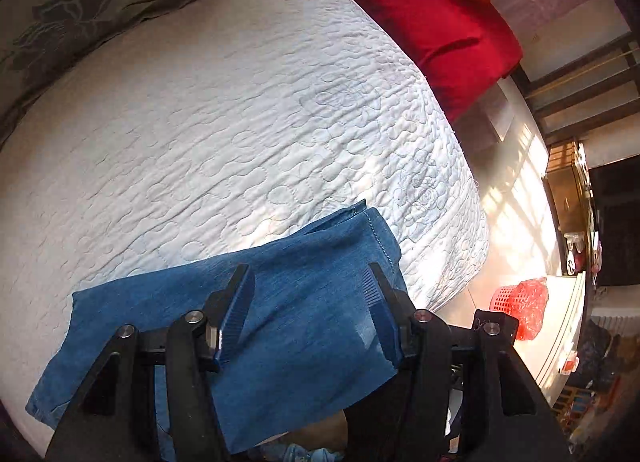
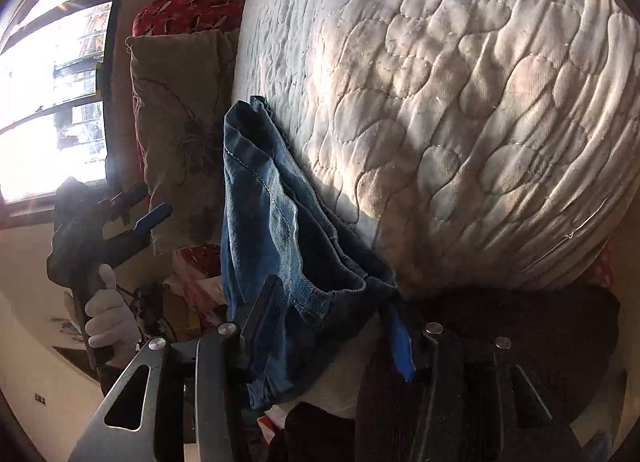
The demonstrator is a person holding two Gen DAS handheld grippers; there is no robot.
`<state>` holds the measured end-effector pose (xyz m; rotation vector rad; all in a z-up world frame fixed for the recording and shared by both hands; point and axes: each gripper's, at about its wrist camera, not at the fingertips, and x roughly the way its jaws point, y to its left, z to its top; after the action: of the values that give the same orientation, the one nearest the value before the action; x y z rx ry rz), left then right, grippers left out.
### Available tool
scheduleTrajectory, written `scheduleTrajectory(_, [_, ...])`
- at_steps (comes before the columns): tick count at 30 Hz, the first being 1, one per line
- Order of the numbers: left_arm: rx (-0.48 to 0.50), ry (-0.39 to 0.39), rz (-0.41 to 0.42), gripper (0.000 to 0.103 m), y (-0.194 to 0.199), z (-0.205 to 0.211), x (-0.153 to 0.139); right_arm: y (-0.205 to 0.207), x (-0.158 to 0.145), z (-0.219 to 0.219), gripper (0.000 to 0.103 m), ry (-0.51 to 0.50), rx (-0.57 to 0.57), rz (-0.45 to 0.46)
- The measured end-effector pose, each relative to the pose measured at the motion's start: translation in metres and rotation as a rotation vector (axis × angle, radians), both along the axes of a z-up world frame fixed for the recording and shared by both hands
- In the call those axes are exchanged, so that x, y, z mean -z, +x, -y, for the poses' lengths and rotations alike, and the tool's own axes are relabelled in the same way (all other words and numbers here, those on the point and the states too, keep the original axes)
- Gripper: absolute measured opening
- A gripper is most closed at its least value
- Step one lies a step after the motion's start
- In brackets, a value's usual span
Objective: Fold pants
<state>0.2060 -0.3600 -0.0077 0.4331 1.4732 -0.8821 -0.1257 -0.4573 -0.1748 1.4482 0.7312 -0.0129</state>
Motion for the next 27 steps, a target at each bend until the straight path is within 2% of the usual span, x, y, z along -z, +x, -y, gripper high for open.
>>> scheduleTrajectory(5, [0.232, 0.087, -0.052, 0.055, -0.007, 0.055, 0.034, -0.008, 0.01, -0.001, 0.043, 0.047, 0.016, 0.048])
scheduleTrajectory(11, [0.501, 0.205, -0.131, 0.055, -0.019, 0.078, 0.073, 0.001, 0.007, -0.002, 0.047, 0.023, -0.018, 0.05])
scheduleTrajectory(14, [0.617, 0.243, -0.133, 0.055, -0.026, 0.083, 0.083, 0.001, 0.009, 0.0, 0.047, 0.037, -0.015, 0.055])
scheduleTrajectory(20, [0.76, 0.296, -0.132, 0.056, -0.036, 0.1, 0.105, 0.002, 0.008, 0.001, 0.047, 0.036, -0.011, 0.046])
scheduleTrajectory(23, [0.81, 0.287, -0.119, 0.069, -0.048, 0.1, 0.103, 0.004, 0.005, 0.001, 0.047, 0.022, -0.011, 0.041])
scheduleTrajectory(26, [0.853, 0.264, -0.043, 0.069, -0.068, 0.095, 0.098, 0.007, -0.002, -0.002, 0.046, -0.021, -0.01, 0.031])
scheduleTrajectory(27, [0.857, 0.245, -0.049, 0.068, -0.073, 0.093, 0.096, 0.008, -0.005, -0.003, 0.044, -0.039, -0.011, 0.025])
